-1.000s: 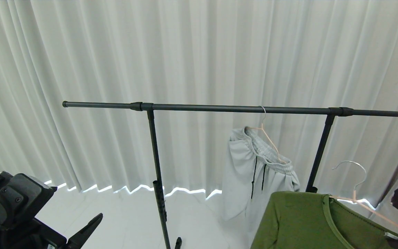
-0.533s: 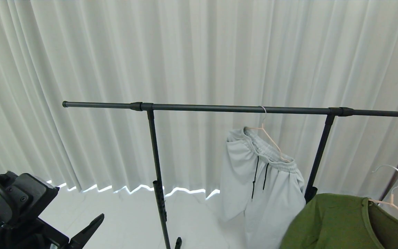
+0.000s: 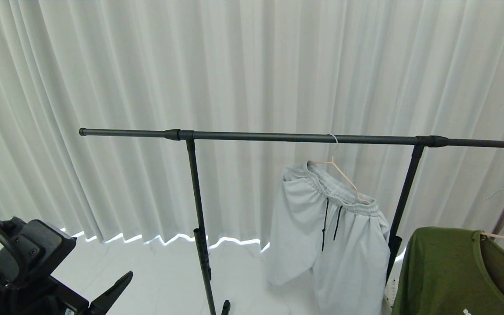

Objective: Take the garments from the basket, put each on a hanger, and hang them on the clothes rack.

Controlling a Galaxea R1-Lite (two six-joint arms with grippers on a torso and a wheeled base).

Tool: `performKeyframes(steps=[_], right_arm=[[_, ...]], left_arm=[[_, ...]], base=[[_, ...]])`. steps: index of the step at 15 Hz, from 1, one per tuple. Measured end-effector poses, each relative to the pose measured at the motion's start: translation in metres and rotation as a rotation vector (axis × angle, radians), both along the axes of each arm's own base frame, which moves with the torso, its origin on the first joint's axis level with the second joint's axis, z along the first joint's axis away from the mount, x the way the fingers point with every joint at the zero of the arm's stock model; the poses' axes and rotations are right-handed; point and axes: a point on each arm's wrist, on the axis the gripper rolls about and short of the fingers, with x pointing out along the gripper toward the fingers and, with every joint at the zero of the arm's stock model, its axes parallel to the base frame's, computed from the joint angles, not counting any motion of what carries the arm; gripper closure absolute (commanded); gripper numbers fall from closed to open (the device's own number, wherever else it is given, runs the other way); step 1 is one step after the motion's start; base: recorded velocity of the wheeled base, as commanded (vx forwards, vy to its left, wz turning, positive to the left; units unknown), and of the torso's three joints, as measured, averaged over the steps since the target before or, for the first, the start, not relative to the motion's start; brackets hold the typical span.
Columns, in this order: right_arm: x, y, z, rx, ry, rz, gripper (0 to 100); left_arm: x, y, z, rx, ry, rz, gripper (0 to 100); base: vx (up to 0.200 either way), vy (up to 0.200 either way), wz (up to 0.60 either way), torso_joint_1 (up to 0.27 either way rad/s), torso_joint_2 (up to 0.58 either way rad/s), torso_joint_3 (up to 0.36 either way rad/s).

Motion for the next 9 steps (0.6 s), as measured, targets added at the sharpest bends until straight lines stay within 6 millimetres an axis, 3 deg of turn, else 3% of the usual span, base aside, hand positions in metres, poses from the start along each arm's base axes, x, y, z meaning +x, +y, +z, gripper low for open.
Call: performKeyframes(steps=[9], right_arm=[[0.020, 0.005, 0.021, 0.019, -0.090, 0.106, 100]], left_arm=[[0.001, 0.000, 0.001, 0.000, 0.000, -0.001, 0]], base=[[0.200, 0.000, 0.00, 0.004, 0.00, 0.004]])
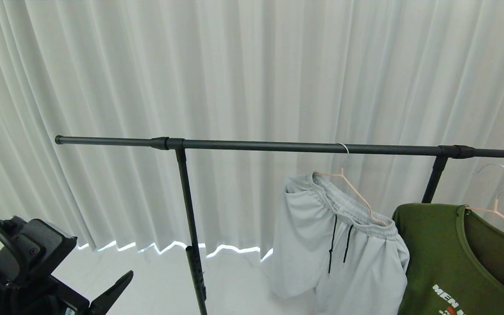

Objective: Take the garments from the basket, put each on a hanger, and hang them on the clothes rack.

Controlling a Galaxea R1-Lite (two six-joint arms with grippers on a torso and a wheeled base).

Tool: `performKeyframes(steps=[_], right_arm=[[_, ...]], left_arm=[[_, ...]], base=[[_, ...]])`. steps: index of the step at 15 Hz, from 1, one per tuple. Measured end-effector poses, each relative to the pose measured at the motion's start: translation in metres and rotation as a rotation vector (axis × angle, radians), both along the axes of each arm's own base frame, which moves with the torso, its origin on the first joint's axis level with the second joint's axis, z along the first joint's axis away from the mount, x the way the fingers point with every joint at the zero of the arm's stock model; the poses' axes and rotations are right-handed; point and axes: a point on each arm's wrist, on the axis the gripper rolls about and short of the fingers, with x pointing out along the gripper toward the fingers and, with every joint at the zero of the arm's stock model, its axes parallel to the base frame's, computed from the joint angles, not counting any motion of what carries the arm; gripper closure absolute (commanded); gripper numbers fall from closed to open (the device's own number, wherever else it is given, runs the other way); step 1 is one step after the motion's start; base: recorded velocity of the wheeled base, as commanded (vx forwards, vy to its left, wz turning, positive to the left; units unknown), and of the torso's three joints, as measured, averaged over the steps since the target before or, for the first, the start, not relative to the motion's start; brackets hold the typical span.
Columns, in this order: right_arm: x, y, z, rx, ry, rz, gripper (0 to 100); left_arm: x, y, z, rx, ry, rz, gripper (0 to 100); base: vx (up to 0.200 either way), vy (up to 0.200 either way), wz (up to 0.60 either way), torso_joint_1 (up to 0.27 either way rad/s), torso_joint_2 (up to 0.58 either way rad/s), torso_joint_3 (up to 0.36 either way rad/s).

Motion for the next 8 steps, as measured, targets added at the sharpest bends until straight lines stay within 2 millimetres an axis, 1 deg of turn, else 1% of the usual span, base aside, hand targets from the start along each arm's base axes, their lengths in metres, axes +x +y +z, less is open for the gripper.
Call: performKeyframes(steps=[3, 8], right_arm=[[0.007, 0.002, 0.003, 0.003, -0.036, 0.019, 100], [0.021, 0.004, 0.005, 0.003, -0.035, 0.027, 100]], left_arm=[[0.000, 0.000, 0.001, -0.003, -0.004, 0.000, 0], [0.001, 0.000, 0.001, -0.002, -0.003, -0.001, 0]], base=[[0.200, 0.000, 0.00, 0.002, 0.00, 0.004], [0.200, 0.000, 0.00, 0.004, 0.00, 0.001]])
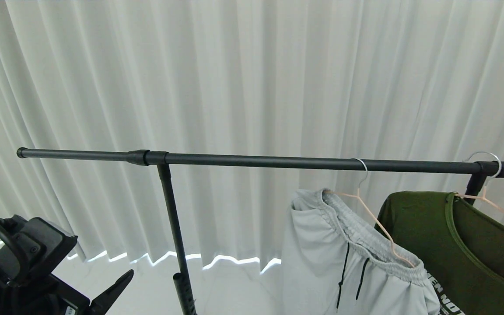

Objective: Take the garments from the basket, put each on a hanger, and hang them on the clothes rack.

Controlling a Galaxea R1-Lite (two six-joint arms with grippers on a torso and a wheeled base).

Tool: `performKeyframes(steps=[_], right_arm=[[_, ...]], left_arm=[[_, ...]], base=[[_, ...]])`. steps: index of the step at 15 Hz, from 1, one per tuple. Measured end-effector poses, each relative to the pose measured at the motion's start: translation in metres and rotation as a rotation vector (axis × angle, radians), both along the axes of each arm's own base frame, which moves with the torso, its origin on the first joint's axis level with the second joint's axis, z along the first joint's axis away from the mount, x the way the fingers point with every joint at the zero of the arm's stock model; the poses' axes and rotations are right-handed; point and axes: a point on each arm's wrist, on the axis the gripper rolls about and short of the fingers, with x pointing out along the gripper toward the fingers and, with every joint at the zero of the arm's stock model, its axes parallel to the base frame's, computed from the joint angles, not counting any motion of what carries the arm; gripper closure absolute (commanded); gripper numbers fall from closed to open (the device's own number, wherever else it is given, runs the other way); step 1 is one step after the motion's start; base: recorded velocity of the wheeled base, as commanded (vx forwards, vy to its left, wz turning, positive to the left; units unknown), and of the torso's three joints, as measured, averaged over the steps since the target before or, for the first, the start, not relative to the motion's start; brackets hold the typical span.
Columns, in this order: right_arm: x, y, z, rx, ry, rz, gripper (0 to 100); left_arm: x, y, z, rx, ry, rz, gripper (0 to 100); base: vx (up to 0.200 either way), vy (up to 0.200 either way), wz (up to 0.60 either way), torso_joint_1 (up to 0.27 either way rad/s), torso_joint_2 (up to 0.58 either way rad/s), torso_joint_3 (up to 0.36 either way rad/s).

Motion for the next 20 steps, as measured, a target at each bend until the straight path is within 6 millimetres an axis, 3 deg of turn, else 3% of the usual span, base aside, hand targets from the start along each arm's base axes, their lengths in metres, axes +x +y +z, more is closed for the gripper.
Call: performKeyframes(steps=[8, 14, 15, 20], right_arm=[[0.031, 0.000, -0.017, -0.005, 0.047, -0.006, 100], [0.038, 0.000, -0.024, -0.005, 0.085, -0.006, 100], [0.039, 0.000, -0.024, -0.005, 0.077, -0.006, 0], [0.039, 0.001, -0.019, 0.002, 0.026, -0.002, 0]], left_arm=[[-0.001, -0.002, 0.000, -0.002, -0.001, -0.023, 0], [-0.001, -0.002, -0.001, -0.001, 0.002, -0.023, 0], [-0.001, -0.002, -0.001, 0.000, 0.002, -0.023, 0], [-0.001, -0.001, -0.002, -0.007, 0.007, -0.005, 0]], base=[[0.000, 0.000, 0.00, 0.000, 0.00, 0.000], [0.000, 0.000, 0.00, 0.000, 0.00, 0.000], [0.000, 0.000, 0.00, 0.000, 0.00, 0.000], [0.000, 0.000, 0.00, 0.000, 0.00, 0.000]])
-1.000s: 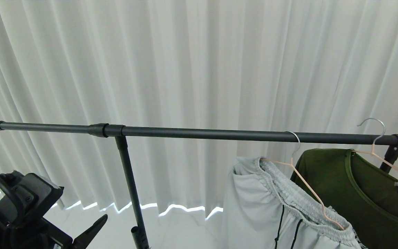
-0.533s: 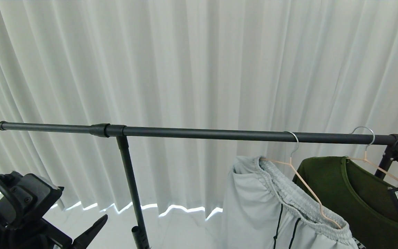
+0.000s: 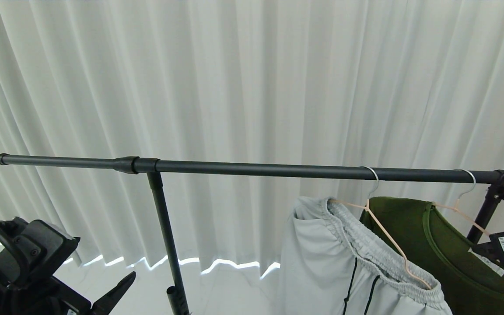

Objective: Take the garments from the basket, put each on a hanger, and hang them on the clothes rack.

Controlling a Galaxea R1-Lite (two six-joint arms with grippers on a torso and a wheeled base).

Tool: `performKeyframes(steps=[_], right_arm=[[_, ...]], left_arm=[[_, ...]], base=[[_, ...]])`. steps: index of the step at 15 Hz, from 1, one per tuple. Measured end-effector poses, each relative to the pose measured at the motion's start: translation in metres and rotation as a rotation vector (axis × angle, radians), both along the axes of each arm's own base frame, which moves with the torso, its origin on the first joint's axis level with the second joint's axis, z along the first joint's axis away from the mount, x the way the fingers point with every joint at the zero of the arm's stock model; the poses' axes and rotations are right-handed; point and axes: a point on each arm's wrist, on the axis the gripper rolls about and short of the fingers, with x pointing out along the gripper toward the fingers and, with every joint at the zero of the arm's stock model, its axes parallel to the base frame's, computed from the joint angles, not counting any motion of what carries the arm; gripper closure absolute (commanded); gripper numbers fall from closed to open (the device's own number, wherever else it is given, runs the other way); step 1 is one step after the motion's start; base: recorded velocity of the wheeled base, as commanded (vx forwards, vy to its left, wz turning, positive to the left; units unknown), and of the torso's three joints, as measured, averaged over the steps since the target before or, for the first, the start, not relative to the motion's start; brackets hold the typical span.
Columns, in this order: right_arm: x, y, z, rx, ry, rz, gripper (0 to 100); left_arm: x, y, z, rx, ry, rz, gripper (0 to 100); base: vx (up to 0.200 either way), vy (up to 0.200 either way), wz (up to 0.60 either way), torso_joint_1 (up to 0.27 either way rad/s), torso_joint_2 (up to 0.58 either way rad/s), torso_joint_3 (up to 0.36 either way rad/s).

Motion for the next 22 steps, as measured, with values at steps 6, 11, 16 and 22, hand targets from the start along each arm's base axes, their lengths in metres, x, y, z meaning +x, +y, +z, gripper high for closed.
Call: performKeyframes(steps=[6, 11, 16, 22], right_arm=[[-0.031, 0.001, 0.020, 0.044, -0.128, 0.034, 0], [-0.061, -0.002, 0.033, 0.046, -0.250, 0.018, 0], [-0.066, -0.004, 0.045, 0.036, -0.397, 0.019, 0], [-0.078, -0.004, 0.038, 0.030, -0.409, 0.011, 0]], left_arm=[[0.004, 0.020, -0.002, 0.003, 0.009, 0.181, 0], [0.002, 0.043, 0.003, -0.002, -0.028, 0.385, 0], [-0.008, 0.055, 0.009, -0.004, -0.081, 0.509, 0], [-0.029, 0.054, -0.001, -0.004, -0.114, 0.534, 0]], base=[[-0.033, 0.000, 0.00, 0.000, 0.00, 0.001], [-0.200, 0.000, 0.00, 0.003, 0.00, 0.001], [-0.200, 0.000, 0.00, -0.002, 0.00, 0.005], [-0.200, 0.000, 0.00, 0.002, 0.00, 0.002]])
